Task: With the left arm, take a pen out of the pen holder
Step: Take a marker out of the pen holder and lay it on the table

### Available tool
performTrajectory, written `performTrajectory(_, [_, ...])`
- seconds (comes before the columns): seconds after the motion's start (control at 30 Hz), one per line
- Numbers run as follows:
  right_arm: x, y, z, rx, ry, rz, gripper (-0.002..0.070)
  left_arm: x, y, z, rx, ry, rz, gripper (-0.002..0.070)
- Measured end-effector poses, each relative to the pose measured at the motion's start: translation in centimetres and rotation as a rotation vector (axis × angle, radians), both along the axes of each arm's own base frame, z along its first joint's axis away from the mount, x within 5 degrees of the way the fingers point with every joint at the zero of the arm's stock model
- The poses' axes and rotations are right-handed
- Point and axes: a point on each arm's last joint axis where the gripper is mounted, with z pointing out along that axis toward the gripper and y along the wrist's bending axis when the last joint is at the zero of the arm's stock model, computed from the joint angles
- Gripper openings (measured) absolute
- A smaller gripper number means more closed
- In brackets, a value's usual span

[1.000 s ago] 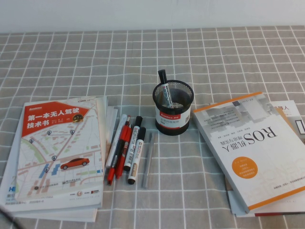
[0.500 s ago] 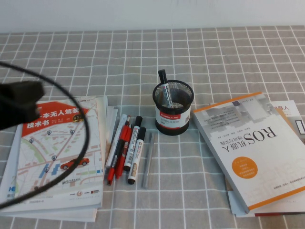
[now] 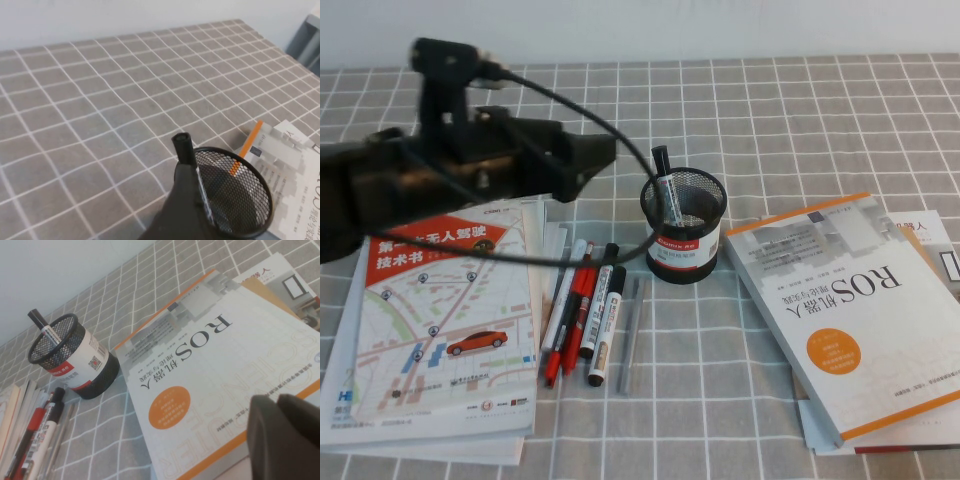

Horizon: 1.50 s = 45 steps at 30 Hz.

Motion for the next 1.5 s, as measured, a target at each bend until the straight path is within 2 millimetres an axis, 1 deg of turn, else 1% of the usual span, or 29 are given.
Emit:
performTrajectory(0.07, [0.0,0.0,0.0,0.0,0.0,0.0,-0.0013,1.5,-1.1,-1.0,-0.007,0.025,-0.031,0.0533])
performTrajectory(0.27, [0.0,0.0,0.0,0.0,0.0,0.0,-0.0013,4.7,-4.8,-3.2,-0.004,0.056,-0.107,0.0533])
performTrajectory(0.37, [0.0,0.0,0.0,0.0,0.0,0.0,-0.0013,6.1,-6.0,-4.1,-0.002,0.058,-0.119,0.0533])
performTrajectory(0.5, [0.0,0.0,0.0,0.0,0.0,0.0,-0.0013,7.9,-6.5,-4.6,0.008,0.046,-0.089,0.0533])
performTrajectory(0.6, [0.0,0.0,0.0,0.0,0.0,0.0,-0.0013,8.8,-6.6,-5.1,0.016,0.047,-0.072,0.0533])
performTrajectory(0.73, [0.0,0.0,0.0,0.0,0.0,0.0,-0.0013,9.1,-6.8,-5.7,0.018,0.06,-0.069,0.0533])
performTrajectory(0.97, [0.0,0.0,0.0,0.0,0.0,0.0,-0.0013,9.6,-7.1,-7.4,0.016,0.105,-0.077,0.0533])
performTrajectory(1.03, [0.0,0.0,0.0,0.0,0.0,0.0,-0.0013,9.7,-7.2,-7.4,0.011,0.102,-0.084,0.0527])
performTrajectory(1.13, [0.0,0.0,0.0,0.0,0.0,0.0,-0.0013,9.9,-7.3,-7.1,0.007,0.092,-0.086,0.0479])
performTrajectory(1.17, [0.0,0.0,0.0,0.0,0.0,0.0,-0.0013,9.9,-7.4,-7.0,0.006,0.088,-0.088,0.0447])
performTrajectory(1.23, [0.0,0.0,0.0,0.0,0.0,0.0,-0.0013,9.8,-7.7,-6.9,0.002,0.084,-0.093,0.0361])
performTrajectory(1.3, [0.0,0.0,0.0,0.0,0.0,0.0,-0.0013,9.8,-7.7,-6.8,0.001,0.084,-0.096,0.0248])
performTrajectory(1.37, [0.0,0.0,0.0,0.0,0.0,0.0,-0.0013,9.8,-7.7,-6.8,-0.002,0.084,-0.102,0.015])
performTrajectory(1.4, [0.0,0.0,0.0,0.0,0.0,0.0,-0.0013,9.7,-7.8,-6.8,-0.012,0.089,-0.108,0.0123])
performTrajectory(1.5, [0.0,0.0,0.0,0.0,0.0,0.0,-0.0013,9.5,-7.9,-6.7,-0.029,0.093,-0.134,0.0125])
